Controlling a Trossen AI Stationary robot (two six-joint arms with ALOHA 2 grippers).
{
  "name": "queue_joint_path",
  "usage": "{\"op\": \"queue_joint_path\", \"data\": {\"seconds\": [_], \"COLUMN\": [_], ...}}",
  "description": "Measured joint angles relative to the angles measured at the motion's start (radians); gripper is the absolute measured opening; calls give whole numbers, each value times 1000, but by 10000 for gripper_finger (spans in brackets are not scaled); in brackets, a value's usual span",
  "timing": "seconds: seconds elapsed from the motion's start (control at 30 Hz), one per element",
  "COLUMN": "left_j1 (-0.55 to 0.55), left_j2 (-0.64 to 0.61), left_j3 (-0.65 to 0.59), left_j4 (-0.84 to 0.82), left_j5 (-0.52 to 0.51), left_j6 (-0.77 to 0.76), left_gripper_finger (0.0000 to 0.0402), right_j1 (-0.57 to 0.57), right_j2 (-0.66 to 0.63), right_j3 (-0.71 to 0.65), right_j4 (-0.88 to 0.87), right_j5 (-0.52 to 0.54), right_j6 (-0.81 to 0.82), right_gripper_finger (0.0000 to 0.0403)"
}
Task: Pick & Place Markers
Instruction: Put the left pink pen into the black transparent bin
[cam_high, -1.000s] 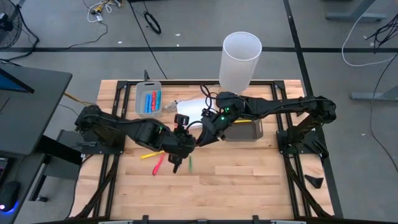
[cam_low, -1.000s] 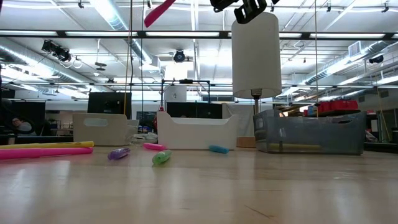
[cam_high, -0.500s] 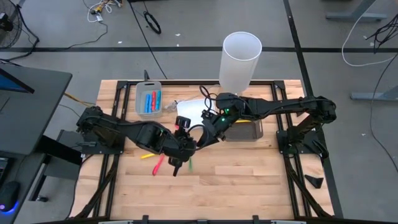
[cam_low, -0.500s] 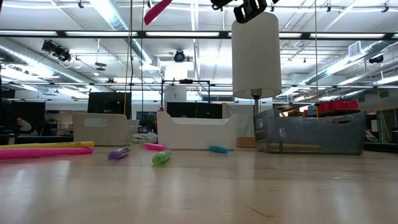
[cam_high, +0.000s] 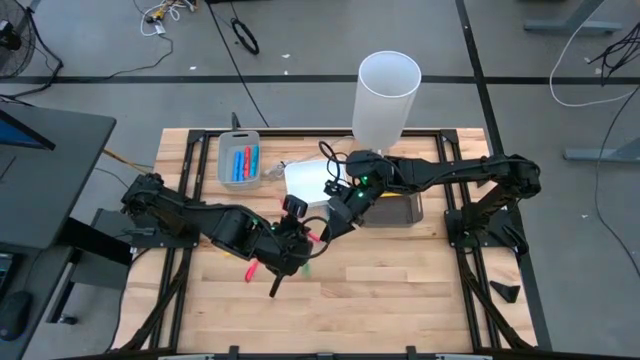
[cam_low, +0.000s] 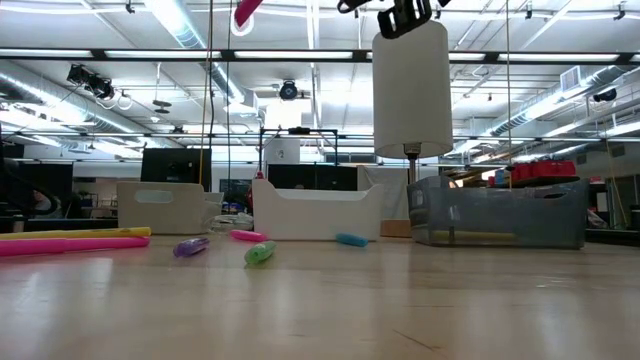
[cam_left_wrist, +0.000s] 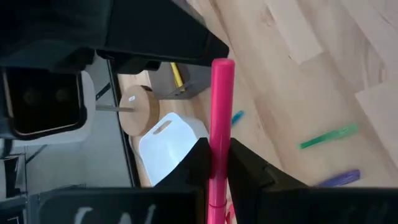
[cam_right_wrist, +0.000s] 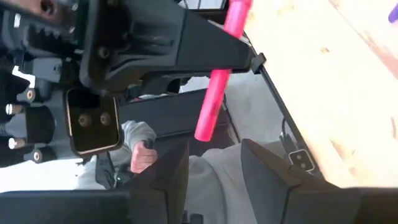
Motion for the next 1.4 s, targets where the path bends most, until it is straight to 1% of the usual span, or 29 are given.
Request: {"op": "queue_joint_path", "data": {"seconds": [0.13, 0.27, 0.37, 0.67, 0.73, 0.83, 1.07, 1.1, 1.23, 1.4], "left_j1": [-2, -3, -3, -3, -2, 0, -1, -2, -2, -24], "left_j2": [0, 0, 0, 4, 4, 4, 4, 4, 4, 4], "left_j3": [0, 0, 0, 0, 0, 0, 0, 0, 0, 0], "left_j4": [11, 76, 108, 116, 124, 135, 145, 144, 148, 150], "left_j5": [0, -36, -39, -40, -47, -49, -50, -50, -46, -47], "left_j6": [3, 69, 99, 106, 106, 106, 106, 106, 94, 59], "left_gripper_finger": [37, 37, 37, 37, 37, 37, 41, 46, 66, 70], "right_j1": [-1, -1, -1, -1, -1, -1, 0, 0, 1, 1], "right_j2": [0, 2, 8, 7, 7, 7, 7, 7, 7, 7], "right_j3": [0, 0, -1, -1, -1, -1, -1, -1, -1, 0], "right_j4": [24, 40, 58, 102, 102, 99, 84, 84, 72, 50], "right_j5": [-10, -31, -44, -62, -62, -76, -95, -96, -89, -85], "right_j6": [-14, -17, -17, -7, -4, -1, 55, 55, 50, 52], "right_gripper_finger": [146, 146, 146, 142, 131, 105, 20, 15, 14, 14]}}
